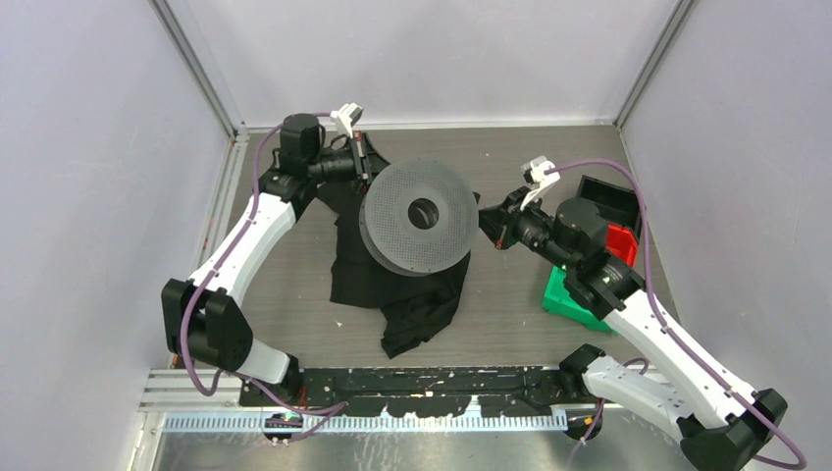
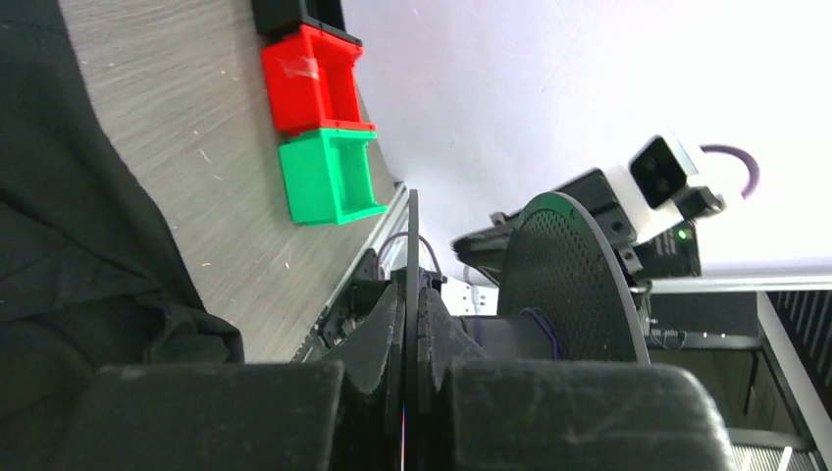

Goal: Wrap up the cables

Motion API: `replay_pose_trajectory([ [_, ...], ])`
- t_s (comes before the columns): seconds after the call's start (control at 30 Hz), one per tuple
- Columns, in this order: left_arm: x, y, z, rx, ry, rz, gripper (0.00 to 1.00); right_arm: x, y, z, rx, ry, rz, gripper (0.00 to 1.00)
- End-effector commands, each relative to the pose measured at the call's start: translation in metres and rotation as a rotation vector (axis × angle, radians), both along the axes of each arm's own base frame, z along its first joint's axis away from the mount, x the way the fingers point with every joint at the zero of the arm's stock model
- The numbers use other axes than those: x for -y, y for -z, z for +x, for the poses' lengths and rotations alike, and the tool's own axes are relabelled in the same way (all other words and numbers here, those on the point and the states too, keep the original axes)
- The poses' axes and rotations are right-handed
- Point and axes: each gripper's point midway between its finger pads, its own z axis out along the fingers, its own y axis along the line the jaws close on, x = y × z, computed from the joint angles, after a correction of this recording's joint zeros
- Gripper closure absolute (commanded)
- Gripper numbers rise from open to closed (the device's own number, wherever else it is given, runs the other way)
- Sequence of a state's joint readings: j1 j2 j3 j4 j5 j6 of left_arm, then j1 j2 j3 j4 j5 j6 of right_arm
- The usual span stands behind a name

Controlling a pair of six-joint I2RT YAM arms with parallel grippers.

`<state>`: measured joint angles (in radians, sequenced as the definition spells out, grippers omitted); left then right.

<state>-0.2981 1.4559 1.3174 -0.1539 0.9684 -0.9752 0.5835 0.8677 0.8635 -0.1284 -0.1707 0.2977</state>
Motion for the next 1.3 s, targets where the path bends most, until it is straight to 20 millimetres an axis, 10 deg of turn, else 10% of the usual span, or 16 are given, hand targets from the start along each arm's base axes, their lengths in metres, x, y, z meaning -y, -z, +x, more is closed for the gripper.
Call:
replay_pose_trajectory([
  [0.0,-0.003,-0.009,0.007,0.014,-0.033,-0.009,1.0,0.008,-0.035,-0.003,0.107,0.025,0.025,0.99],
  [1.27,-0.03,0.039,0.045,-0.587,-0.578,-0.065,1.0,-0.045,-0.026,-0.012,0.358,-0.024,-0.06,0.99],
])
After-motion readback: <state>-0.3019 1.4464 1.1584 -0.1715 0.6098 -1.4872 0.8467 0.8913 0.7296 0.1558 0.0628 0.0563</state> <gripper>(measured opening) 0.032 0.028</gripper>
